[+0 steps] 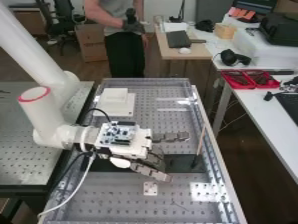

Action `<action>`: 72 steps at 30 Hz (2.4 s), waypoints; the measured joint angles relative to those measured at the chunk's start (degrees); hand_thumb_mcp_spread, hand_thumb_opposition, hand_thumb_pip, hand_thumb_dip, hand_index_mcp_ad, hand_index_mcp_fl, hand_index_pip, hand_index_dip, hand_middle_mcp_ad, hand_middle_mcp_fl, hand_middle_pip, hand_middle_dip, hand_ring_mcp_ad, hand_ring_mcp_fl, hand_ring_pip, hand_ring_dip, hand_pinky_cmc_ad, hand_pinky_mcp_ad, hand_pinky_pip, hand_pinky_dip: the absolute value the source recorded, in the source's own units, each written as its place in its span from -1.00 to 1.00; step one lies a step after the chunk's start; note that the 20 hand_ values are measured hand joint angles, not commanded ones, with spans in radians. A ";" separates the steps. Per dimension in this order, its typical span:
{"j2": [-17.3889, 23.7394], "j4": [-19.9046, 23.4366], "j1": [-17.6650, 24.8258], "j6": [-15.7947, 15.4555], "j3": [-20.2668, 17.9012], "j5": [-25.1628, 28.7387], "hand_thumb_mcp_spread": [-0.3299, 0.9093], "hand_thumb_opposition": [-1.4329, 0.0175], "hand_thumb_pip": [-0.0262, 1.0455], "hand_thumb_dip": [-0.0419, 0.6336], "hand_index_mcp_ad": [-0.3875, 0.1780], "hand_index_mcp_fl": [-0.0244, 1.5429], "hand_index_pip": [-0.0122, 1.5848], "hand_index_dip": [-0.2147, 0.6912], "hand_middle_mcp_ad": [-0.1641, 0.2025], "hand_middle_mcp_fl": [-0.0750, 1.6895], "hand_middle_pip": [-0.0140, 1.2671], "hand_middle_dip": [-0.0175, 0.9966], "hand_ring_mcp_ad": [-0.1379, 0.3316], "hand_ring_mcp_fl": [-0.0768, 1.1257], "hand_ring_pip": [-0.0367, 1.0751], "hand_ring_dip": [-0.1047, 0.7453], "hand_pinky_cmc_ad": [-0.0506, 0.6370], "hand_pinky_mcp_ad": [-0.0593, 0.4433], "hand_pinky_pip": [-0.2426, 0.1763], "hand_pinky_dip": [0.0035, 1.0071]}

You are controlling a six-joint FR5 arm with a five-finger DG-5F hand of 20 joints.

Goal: Grab the pcb board and place it in the clear container

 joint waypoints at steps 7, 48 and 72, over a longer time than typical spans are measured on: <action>2.44 0.10 -0.50 -0.43 0.14 -0.17 0.53 -0.37 0.53 0.25 -0.35 -0.92 -0.86 -0.94 0.03 -0.25 0.57 0.67 -0.52 0.20 -0.22 0.75 0.41 -0.02 0.48 -0.59; 13.43 -14.29 16.87 -2.51 9.58 -8.39 0.52 -0.41 0.53 0.27 -0.35 -0.91 -0.86 -0.94 0.07 -0.24 0.59 0.67 -0.57 0.33 -0.27 0.77 0.40 0.10 0.52 -0.52; 2.85 -18.54 22.03 2.76 17.19 -10.06 0.52 -0.41 0.53 0.27 -0.35 -0.91 -0.86 -0.94 0.08 -0.23 0.58 0.68 -0.57 0.35 -0.29 0.79 0.40 0.09 0.55 -0.51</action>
